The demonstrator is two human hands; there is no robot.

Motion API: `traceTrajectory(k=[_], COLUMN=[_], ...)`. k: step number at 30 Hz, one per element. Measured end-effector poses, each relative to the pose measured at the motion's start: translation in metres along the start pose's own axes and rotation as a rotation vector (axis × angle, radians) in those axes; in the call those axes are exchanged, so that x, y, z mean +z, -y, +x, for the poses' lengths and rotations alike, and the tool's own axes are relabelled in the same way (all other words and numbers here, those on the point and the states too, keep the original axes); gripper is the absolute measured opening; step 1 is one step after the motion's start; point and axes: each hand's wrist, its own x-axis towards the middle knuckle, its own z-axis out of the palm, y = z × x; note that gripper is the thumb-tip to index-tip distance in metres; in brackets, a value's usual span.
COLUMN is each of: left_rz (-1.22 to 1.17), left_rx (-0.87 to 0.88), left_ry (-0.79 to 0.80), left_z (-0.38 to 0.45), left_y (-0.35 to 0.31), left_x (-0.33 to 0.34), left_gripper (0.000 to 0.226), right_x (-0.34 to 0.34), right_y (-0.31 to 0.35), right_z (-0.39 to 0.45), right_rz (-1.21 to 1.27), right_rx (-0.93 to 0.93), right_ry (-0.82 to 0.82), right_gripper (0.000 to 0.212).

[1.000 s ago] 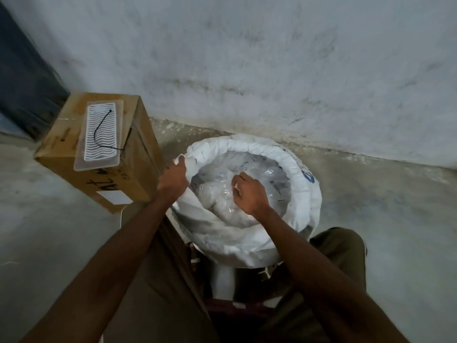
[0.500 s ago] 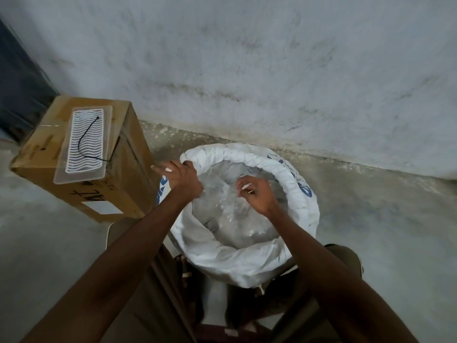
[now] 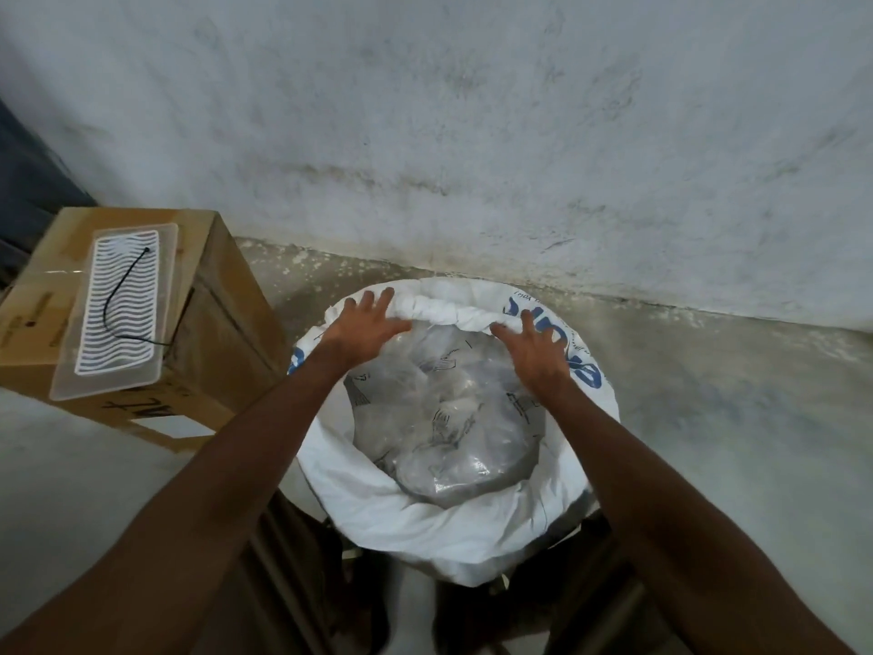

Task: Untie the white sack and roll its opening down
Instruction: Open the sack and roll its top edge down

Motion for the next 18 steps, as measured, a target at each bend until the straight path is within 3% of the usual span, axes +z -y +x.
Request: traceTrajectory(k=[5,8,10,15,18], left_rz=[0.144,0.129,0.12,0.15,0.067], left_rx=[-0.136,-0.192,-0.19,-0.058,-0.114], left_ry=[-0.105,-0.186,-0.213,-0.306,-0.202], left_z=[0.011,0.024,0.03,0.024,0.021], left_y=[0.037,0.048,0.049,0.062,0.05], left_x=[-0.01,-0.019,-0.019,-0.004,-0.006], left_gripper=[0.047,0.039,0.037,0.032,0.024], right_x=[-0.018,-0.04,-0.038,-0.031,-0.023], right_y=[-0.034,-0.045,-0.053,-0.068,-0.059], right_z=[0.027,0.04,0.046,0.037,0.039], right_rz=[-0.159,-0.107,-0.094,-0.116,-0.038], right_rx=[-0.162,-0.197,-0.203,-0.242,-0.177], right_ry=[-0.135,-0.121,-0.194,-0.124,-0.075], right_gripper=[0.083,0.076,0.091,0.093,0.088])
